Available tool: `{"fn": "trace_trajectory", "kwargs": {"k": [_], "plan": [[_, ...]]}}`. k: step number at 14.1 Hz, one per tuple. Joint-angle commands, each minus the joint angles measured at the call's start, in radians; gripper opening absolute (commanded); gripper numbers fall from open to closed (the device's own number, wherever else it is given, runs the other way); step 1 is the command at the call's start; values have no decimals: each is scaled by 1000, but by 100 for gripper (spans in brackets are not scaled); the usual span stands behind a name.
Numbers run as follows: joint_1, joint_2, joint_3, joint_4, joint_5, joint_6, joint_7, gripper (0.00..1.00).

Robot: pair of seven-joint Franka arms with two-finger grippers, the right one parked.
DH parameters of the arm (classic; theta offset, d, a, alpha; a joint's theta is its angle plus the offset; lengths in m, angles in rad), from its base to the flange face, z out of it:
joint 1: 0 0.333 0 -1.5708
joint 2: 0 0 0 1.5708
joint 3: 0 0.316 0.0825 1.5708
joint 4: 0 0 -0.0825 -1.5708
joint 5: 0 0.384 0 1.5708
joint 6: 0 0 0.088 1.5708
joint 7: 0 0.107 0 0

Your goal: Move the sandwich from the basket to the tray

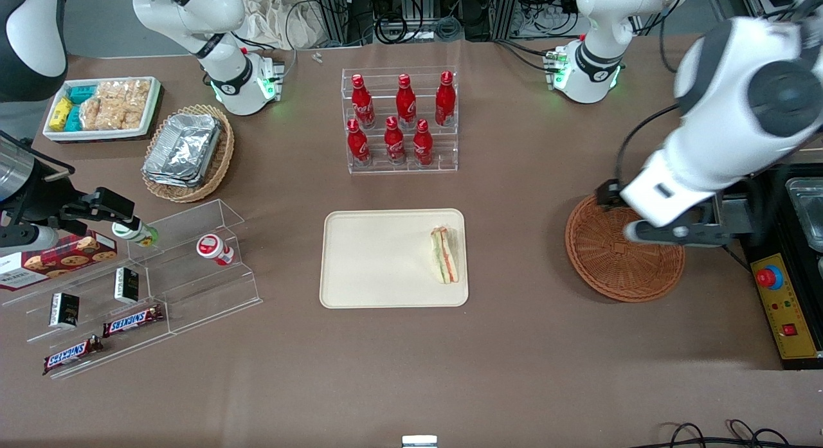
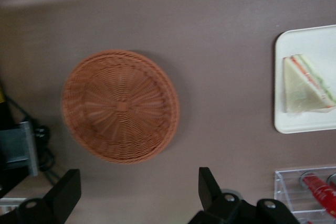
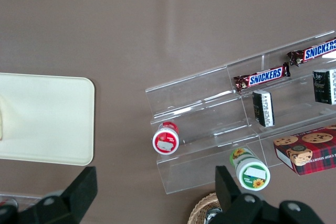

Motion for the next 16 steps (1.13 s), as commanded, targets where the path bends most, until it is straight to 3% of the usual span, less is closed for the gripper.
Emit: {"fn": "trace_trajectory", "kwargs": {"k": [1,4,10,16], "plan": [[55,-9,-8,68,-5,-83,40,100],[135,-15,-11,70,-21,-94,53,100],[135,-30,-8,56,33,-102,52,100],[141,-15,-7,55,35,-93,-6,100]]}}
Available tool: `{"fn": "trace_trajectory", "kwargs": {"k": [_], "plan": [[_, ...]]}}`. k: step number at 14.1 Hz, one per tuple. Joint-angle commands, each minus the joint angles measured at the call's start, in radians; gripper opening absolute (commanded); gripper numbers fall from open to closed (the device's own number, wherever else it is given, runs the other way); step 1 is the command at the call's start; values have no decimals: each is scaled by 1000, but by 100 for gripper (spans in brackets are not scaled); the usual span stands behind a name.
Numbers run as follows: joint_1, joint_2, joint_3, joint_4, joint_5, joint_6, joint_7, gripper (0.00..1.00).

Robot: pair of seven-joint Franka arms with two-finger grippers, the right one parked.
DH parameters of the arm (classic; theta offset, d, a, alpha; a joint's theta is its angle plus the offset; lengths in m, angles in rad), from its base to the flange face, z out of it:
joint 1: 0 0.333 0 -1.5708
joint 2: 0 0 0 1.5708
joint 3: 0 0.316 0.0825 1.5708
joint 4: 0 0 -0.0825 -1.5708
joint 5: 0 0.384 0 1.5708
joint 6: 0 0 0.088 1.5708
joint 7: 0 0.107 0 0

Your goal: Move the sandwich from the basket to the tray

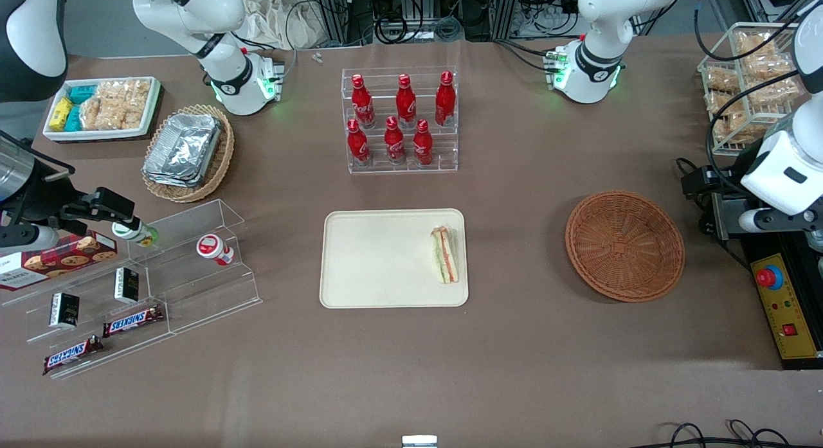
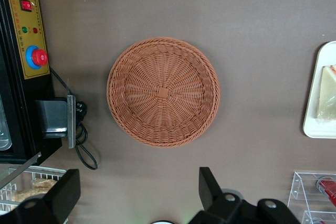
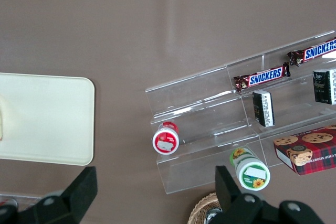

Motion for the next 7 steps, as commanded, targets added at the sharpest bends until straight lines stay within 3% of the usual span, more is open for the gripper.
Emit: {"fn": "trace_trajectory", "kwargs": {"k": [1,4,5,7], "plan": [[30,0,-7,2,13,-1,-16,100],[49,0,-3,2,-4,6,-14,100],[23,0,49,2,-7,8,-14,100],[-134,-3,263,0,-71,8,13,100]]}}
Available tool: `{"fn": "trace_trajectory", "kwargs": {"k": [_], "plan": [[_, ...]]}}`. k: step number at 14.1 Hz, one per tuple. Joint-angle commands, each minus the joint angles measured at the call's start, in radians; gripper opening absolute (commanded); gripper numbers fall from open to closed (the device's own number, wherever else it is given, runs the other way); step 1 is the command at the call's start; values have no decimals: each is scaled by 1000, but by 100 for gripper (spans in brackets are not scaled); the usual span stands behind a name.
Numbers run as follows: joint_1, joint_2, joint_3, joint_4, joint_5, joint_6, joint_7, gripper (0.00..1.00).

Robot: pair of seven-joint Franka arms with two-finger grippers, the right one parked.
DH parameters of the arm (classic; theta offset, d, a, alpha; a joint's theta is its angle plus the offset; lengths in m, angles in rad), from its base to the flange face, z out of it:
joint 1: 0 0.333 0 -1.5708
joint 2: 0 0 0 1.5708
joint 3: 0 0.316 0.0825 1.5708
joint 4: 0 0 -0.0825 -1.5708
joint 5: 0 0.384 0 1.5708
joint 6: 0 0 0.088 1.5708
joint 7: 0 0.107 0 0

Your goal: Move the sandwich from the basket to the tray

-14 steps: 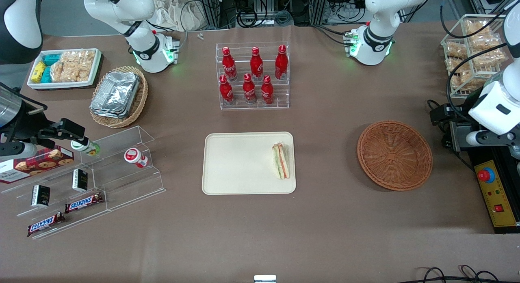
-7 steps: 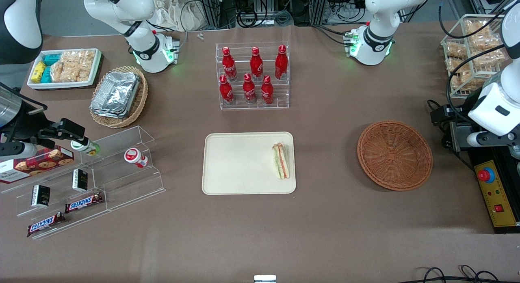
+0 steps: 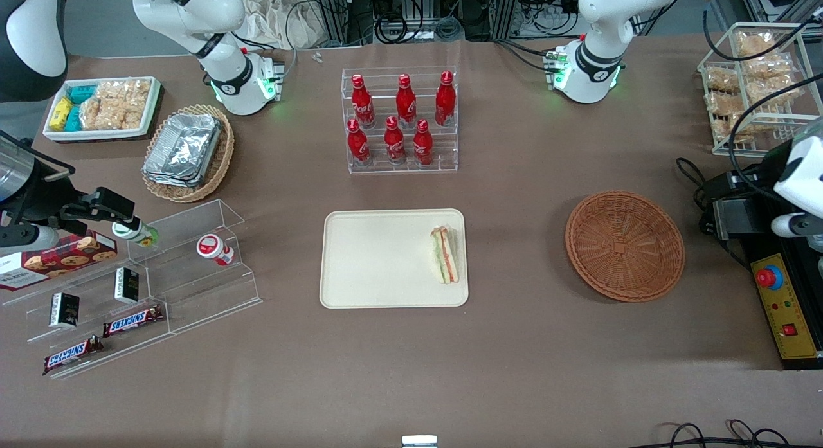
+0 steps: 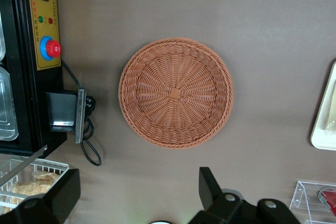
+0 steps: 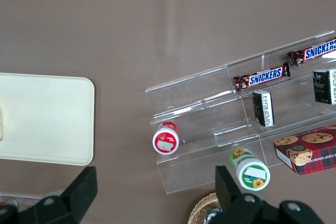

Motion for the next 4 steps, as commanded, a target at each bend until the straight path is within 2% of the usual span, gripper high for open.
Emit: {"fn": "trace_trajectory", "kwargs": {"k": [1,2,4], "plan": [[-183,-10,244,1,-65,3,58,100],[-217,-12,292,1,-77,3,75,100],[-228,-10,302,-1,-82,3,75,100]]}}
